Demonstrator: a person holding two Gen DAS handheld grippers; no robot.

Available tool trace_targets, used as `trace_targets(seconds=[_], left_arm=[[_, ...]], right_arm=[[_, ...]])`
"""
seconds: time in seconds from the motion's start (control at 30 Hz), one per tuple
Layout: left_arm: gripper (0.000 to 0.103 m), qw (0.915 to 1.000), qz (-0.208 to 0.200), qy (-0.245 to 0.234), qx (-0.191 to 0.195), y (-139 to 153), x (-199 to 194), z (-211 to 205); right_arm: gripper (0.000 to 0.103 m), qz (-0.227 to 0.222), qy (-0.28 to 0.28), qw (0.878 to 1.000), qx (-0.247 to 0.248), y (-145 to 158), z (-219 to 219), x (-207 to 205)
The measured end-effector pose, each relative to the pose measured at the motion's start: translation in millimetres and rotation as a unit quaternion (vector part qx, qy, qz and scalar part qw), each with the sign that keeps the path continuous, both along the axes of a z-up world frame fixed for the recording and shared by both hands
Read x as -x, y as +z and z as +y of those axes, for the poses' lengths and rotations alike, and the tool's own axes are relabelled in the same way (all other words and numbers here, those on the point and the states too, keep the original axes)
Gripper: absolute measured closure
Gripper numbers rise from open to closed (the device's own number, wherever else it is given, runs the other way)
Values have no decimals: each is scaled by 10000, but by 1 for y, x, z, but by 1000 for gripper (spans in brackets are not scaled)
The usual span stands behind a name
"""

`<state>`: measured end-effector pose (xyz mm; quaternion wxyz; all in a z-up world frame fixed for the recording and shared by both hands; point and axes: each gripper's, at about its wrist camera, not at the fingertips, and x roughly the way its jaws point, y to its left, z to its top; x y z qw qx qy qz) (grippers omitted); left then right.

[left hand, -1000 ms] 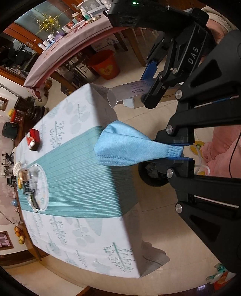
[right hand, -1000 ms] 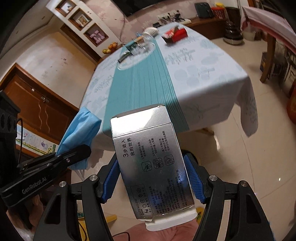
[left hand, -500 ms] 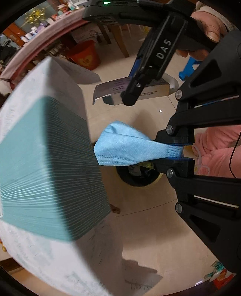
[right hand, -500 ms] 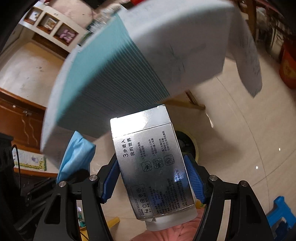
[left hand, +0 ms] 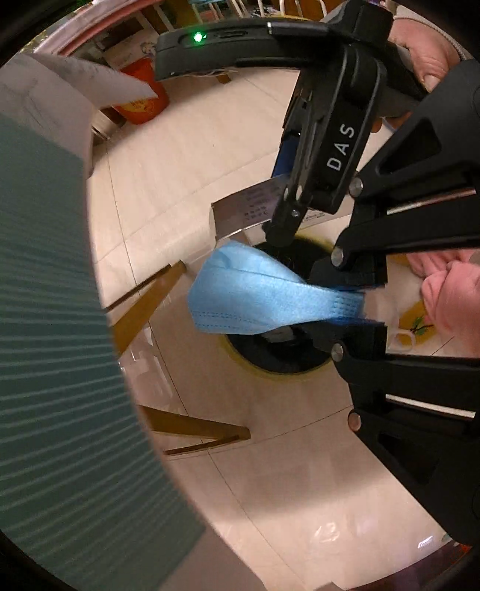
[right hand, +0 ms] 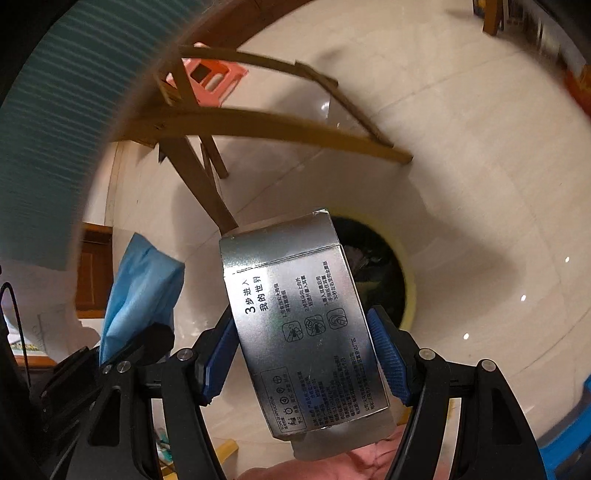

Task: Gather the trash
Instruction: 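Open the right tool over the bin dropping the box while the left drops the mask, then raise both open tools back up over the table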

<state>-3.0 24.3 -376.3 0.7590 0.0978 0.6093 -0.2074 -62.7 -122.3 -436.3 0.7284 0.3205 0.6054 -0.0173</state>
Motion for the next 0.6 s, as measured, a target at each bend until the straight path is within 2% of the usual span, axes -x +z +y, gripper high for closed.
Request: trace_targets(seconds=[0.03, 0.07, 0.1, 0.17, 0.23, 0.3, 0.47, 0.6], left_arm=[[79, 10000, 16, -23, -52, -9, -2, -2], [77, 9999, 17, -26, -113, -16, -3, -3], [70, 9998, -10, -4, -187, -25, -7, -2], [60, 9998, -19, 56, -199, -35, -15, 2], [40, 9997, -44, 164, -182, -41, -21, 6], [27, 9996, -95, 227, -153, -44, -26, 9], [26, 9992, -204, 337, -53, -39, -31, 13], [25, 9989, -249, 386, 39, -25, -29, 17]], right_arm=[[32, 15, -1, 10000, -61, -11, 2, -3], [31, 26, 7, 10000, -67, -21, 2, -4], [31, 29, 13, 10000, -55, -28, 0, -3], [23, 33, -15, 9999, -134, -43, -3, -4], [14, 65, -77, 9996, -249, -52, -7, -4], [10, 37, -109, 9995, -295, -59, -11, -6], [10, -37, -31, 9996, -272, -55, -13, -10], [9, -164, 74, 9997, -143, -32, -10, -7]])
